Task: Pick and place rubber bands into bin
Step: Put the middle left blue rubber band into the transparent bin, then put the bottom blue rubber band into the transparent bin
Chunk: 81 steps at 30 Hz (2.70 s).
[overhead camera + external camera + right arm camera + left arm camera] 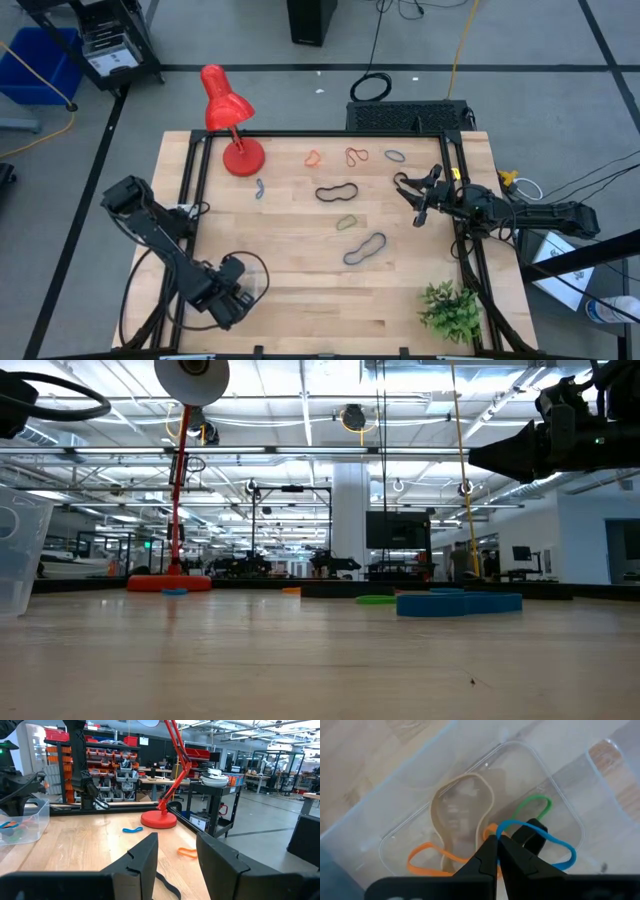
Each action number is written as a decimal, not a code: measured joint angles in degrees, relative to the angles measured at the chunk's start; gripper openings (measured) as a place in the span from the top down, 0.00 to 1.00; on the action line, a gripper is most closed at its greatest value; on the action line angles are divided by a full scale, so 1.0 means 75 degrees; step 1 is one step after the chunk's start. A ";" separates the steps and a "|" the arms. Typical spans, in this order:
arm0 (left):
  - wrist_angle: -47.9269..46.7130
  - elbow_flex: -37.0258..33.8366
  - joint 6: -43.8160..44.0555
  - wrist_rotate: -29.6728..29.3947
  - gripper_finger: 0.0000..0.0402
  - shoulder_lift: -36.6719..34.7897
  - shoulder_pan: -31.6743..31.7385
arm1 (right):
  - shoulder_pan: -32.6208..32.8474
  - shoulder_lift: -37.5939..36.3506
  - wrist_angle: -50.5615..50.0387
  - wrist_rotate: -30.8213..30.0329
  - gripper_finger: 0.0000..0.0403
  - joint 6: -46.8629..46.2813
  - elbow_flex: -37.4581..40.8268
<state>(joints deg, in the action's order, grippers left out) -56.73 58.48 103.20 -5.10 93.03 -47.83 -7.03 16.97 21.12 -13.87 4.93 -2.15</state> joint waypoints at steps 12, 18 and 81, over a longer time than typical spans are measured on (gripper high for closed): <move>0.0020 0.0000 -0.0162 0.0047 0.59 -0.0003 0.0328 | 0.0000 0.0000 0.0000 0.0003 0.68 0.0000 -0.0001; 0.0020 0.0000 -0.0178 0.0631 0.45 -0.0003 0.0332 | 0.0000 0.0000 0.0000 0.0003 0.68 0.0003 -0.0001; -0.0364 -0.0003 -0.4310 -0.3456 0.43 -0.1832 0.6076 | 0.0000 0.0000 -0.0020 0.0026 0.68 0.0035 0.0002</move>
<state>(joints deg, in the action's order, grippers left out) -59.46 58.46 70.87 -31.03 79.30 -2.26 -7.03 16.97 20.97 -13.67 5.19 -2.14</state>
